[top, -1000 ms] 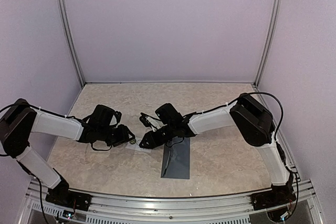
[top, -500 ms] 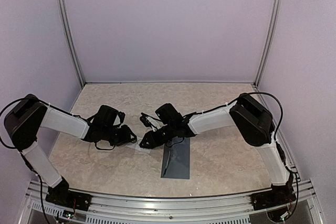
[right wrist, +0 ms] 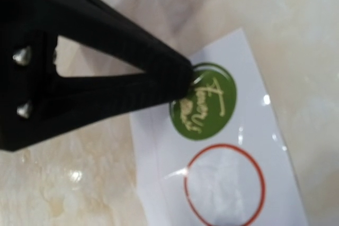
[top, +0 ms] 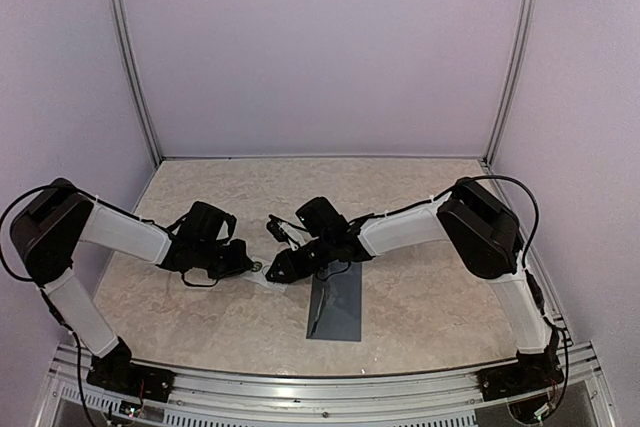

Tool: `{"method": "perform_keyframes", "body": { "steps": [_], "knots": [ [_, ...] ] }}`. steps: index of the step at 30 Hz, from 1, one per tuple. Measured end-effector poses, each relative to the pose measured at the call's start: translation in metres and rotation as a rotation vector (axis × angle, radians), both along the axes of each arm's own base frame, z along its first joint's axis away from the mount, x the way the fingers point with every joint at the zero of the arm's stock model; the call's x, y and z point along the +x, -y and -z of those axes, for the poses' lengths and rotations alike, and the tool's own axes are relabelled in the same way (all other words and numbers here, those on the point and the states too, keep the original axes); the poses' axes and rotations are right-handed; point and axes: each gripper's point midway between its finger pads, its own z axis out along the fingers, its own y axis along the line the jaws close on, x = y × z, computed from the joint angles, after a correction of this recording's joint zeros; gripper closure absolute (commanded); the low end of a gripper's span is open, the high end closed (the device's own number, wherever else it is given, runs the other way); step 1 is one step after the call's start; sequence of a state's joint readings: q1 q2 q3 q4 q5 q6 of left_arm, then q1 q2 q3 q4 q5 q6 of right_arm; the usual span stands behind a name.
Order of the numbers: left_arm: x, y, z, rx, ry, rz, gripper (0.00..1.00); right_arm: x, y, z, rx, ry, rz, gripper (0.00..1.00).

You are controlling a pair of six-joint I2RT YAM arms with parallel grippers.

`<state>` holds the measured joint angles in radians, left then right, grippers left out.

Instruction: Place the letter into the envelope and seal it

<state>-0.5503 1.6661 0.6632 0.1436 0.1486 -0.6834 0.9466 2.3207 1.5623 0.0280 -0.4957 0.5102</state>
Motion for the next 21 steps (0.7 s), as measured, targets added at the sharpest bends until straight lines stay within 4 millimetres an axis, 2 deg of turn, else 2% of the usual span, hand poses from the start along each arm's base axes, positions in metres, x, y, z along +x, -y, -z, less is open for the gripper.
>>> {"method": "perform_keyframes", "body": {
  "steps": [10,21],
  "knots": [
    [0.002,0.006,-0.007,-0.052,0.025,0.005,1.00,0.001,0.000,0.001,-0.004,0.001,0.007,0.74],
    [0.000,0.027,-0.056,-0.225,0.122,0.067,1.00,0.003,0.001,0.001,-0.007,0.004,0.018,0.74]
  ]
}}
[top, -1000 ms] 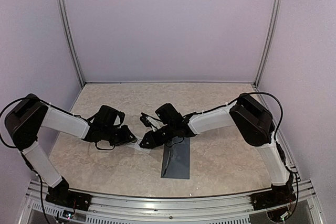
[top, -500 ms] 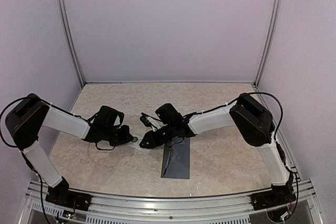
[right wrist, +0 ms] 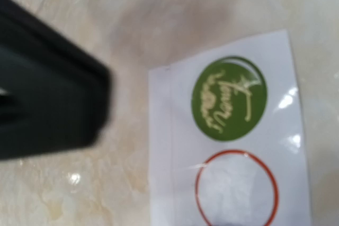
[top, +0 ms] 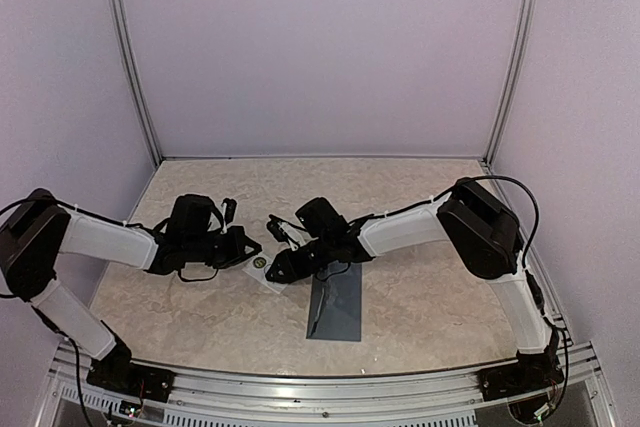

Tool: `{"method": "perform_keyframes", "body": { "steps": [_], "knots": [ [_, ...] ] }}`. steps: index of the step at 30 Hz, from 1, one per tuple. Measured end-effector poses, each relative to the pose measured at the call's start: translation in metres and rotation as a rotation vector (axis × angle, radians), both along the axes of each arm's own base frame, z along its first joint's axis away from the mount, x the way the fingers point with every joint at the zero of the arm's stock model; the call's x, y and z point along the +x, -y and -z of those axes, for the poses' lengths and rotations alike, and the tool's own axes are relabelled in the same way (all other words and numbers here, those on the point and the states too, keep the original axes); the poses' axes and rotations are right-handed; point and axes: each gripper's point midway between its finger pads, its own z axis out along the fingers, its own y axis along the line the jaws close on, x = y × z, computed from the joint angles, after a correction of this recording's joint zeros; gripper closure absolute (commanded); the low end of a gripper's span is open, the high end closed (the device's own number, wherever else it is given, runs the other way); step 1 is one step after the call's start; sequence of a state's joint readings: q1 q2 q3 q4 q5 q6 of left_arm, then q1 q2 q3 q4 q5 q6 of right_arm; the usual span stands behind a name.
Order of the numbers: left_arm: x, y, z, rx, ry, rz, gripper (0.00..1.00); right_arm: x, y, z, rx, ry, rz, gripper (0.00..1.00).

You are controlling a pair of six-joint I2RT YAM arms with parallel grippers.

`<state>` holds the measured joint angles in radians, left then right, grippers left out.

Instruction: Place the letter into the envelope and seal it

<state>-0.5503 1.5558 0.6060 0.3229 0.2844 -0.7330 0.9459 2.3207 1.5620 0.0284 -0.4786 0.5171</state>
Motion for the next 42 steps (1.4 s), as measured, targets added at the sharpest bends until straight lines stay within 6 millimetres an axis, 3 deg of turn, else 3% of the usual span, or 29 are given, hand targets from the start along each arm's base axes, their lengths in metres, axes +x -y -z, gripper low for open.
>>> {"method": "perform_keyframes", "body": {
  "steps": [4,7,10,12,14,20,24,36,42],
  "knots": [
    [-0.004,-0.003,-0.021,-0.025,0.050,-0.003,1.00,0.000,0.002,0.000,0.013,0.006,0.000,0.73],
    [-0.008,-0.006,-0.053,-0.062,0.129,0.001,1.00,0.001,0.004,0.000,0.016,0.005,0.001,0.72],
    [-0.009,-0.011,-0.086,-0.082,0.218,-0.007,0.83,0.001,0.011,-0.002,0.019,0.008,0.004,0.70],
    [-0.007,-0.015,-0.091,-0.066,0.236,-0.020,0.78,0.001,0.015,-0.002,0.015,0.008,0.007,0.69],
    [-0.004,-0.020,-0.082,-0.038,0.212,-0.036,0.74,0.001,0.018,-0.002,0.013,0.009,0.009,0.69],
    [0.000,-0.026,-0.015,0.078,0.036,-0.038,0.67,0.003,0.019,-0.002,0.015,0.010,0.011,0.70],
    [0.003,-0.023,0.013,0.123,-0.035,-0.025,0.66,0.003,0.019,-0.002,0.014,0.007,0.014,0.70],
    [0.013,-0.019,0.042,0.178,-0.084,-0.008,0.68,0.003,0.018,-0.002,0.012,0.002,0.015,0.70],
    [0.013,-0.016,0.049,0.180,-0.096,0.006,0.78,0.004,0.017,-0.002,0.014,0.002,0.015,0.71]
  ]
}}
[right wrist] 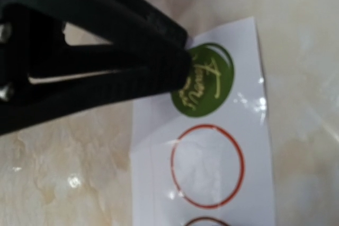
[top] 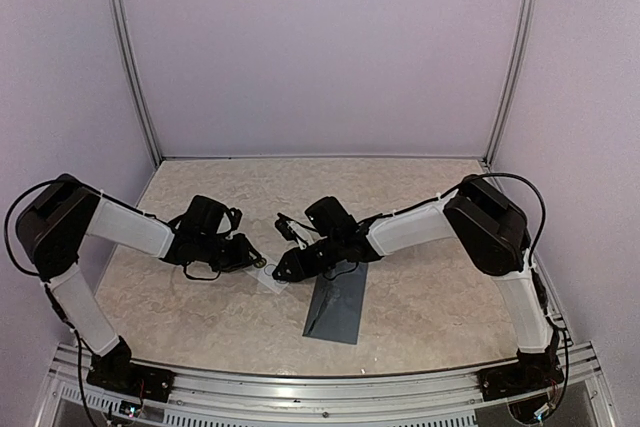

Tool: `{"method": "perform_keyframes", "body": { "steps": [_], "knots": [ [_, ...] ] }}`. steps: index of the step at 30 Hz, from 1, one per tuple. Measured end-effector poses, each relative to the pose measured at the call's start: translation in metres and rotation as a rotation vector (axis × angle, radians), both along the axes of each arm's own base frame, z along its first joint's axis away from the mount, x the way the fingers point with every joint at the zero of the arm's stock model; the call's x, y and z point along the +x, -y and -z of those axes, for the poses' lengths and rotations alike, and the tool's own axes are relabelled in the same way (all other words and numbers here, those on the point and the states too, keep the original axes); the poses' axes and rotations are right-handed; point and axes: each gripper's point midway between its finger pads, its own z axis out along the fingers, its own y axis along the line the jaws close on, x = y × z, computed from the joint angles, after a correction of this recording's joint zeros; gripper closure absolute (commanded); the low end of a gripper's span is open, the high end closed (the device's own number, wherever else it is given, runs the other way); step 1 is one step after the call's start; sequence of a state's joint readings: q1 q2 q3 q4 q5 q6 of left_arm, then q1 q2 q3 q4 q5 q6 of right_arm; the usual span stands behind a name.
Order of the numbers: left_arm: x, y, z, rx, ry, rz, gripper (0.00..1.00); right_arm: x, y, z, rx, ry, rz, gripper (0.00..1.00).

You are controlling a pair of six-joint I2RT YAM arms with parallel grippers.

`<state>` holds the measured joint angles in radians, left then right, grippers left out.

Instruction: Place the letter into the envelope and seal it

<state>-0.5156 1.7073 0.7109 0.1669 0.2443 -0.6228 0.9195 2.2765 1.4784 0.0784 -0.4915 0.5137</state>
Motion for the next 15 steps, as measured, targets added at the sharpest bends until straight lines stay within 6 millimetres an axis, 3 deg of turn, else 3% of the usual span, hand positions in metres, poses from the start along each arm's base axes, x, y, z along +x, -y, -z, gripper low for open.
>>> {"method": "perform_keyframes", "body": {
  "steps": [15],
  "knots": [
    [0.0045,0.0096,0.0031,-0.030,0.002,0.022,0.89,0.0015,-0.0015,0.0002,0.003,-0.001,-0.001,0.71]
  ]
}}
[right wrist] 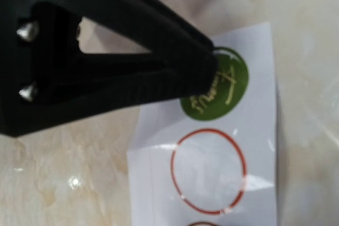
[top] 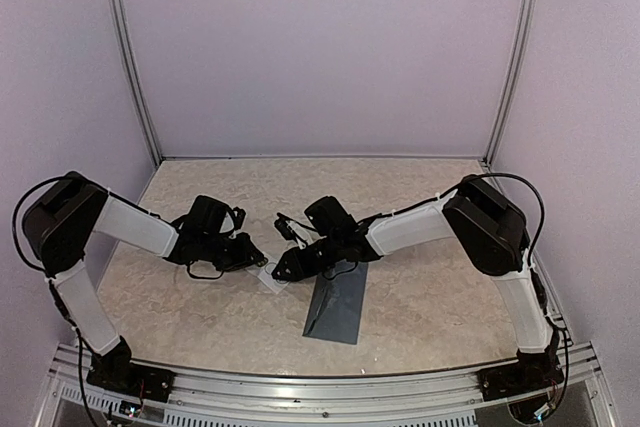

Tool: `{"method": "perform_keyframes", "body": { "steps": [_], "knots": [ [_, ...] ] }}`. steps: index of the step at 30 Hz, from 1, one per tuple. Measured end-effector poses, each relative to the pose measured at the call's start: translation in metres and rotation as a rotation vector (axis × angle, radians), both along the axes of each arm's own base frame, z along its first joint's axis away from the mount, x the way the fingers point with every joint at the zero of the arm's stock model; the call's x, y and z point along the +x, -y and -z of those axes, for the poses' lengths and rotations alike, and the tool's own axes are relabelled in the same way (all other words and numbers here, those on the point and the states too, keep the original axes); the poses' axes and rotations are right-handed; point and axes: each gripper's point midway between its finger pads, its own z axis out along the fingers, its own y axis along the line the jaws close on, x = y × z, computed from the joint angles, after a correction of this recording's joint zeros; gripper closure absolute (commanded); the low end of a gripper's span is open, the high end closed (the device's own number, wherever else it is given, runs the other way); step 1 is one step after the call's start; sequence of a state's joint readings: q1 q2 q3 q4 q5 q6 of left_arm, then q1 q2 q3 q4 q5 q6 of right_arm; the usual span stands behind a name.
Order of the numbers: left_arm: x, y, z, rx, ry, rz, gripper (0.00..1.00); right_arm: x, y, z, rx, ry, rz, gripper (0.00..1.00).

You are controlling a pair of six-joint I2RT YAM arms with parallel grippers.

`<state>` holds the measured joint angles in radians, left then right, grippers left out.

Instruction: Place the letter into the envelope and seal it

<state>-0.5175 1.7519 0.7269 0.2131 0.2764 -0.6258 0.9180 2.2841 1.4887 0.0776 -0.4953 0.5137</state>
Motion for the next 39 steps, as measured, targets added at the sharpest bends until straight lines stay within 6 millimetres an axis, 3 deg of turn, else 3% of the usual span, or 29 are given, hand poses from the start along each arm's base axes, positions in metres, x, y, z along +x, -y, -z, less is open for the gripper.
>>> {"method": "perform_keyframes", "body": {
  "steps": [4,17,26,39],
  "knots": [
    [0.001,0.001,0.002,0.001,-0.001,-0.004,1.00,0.000,0.000,0.000,0.000,0.000,0.000,0.71],
    [-0.005,0.007,0.000,-0.010,0.007,0.017,1.00,0.001,0.000,0.001,-0.004,0.004,0.006,0.72],
    [-0.009,0.012,-0.027,-0.088,0.053,0.027,1.00,0.005,0.001,0.001,-0.013,0.011,0.020,0.72],
    [-0.016,0.030,-0.042,-0.197,0.052,0.074,1.00,0.006,0.000,0.001,-0.017,0.011,0.027,0.72]
  ]
}}
